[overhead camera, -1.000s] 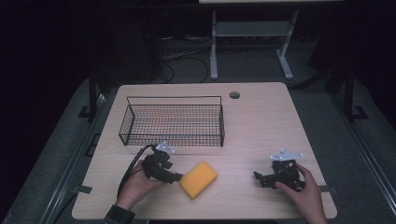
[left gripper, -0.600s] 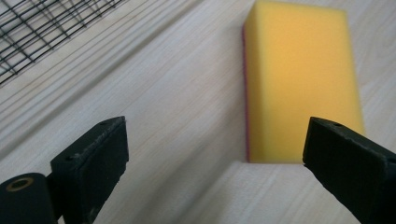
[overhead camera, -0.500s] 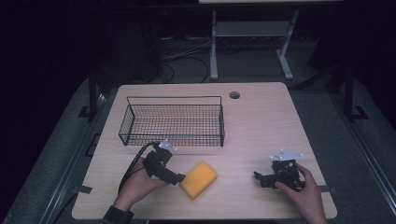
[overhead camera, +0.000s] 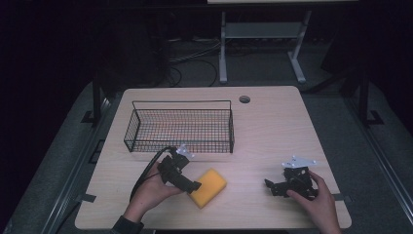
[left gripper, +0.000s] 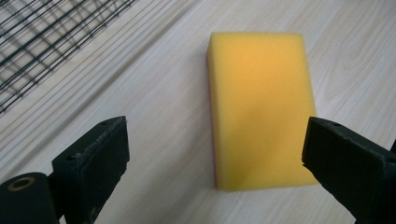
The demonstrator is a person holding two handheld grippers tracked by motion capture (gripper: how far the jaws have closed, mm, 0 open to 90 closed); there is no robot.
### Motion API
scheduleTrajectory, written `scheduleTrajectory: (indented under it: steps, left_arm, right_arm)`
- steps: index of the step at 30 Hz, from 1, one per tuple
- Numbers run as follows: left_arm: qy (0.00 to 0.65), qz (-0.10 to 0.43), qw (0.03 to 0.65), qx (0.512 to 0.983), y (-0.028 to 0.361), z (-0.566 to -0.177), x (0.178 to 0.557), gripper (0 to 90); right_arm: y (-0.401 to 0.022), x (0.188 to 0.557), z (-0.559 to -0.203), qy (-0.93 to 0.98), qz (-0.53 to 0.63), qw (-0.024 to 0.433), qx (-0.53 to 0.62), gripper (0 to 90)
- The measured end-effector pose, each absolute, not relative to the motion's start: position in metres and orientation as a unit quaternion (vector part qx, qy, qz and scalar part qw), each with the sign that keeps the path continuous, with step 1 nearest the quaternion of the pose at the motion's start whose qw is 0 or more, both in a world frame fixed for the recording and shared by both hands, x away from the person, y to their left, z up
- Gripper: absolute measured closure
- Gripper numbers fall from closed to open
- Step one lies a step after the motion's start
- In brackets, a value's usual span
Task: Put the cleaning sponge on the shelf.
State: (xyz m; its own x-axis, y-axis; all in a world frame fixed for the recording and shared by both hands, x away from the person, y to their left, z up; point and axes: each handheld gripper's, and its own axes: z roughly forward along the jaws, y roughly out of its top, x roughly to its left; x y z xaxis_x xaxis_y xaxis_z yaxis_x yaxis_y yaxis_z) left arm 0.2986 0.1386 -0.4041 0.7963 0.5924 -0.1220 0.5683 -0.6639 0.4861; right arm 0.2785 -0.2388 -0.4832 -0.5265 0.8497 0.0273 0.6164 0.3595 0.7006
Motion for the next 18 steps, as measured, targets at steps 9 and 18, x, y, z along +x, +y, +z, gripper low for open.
scheduleTrajectory:
  steps: [9, 18]
  left_arm:
    - [0.307, 0.017, 0.251, 0.918, 0.118, -0.407, 0.296, 6.9]
    - [0.294, 0.016, 0.240, 0.925, 0.101, -0.414, 0.294, 6.9]
  right_arm:
    - [-0.239, 0.278, -0.483, 0.806, 0.337, 0.173, 0.455, 0.4]
    - [-0.239, 0.278, -0.483, 0.806, 0.337, 0.172, 0.455, 0.4]
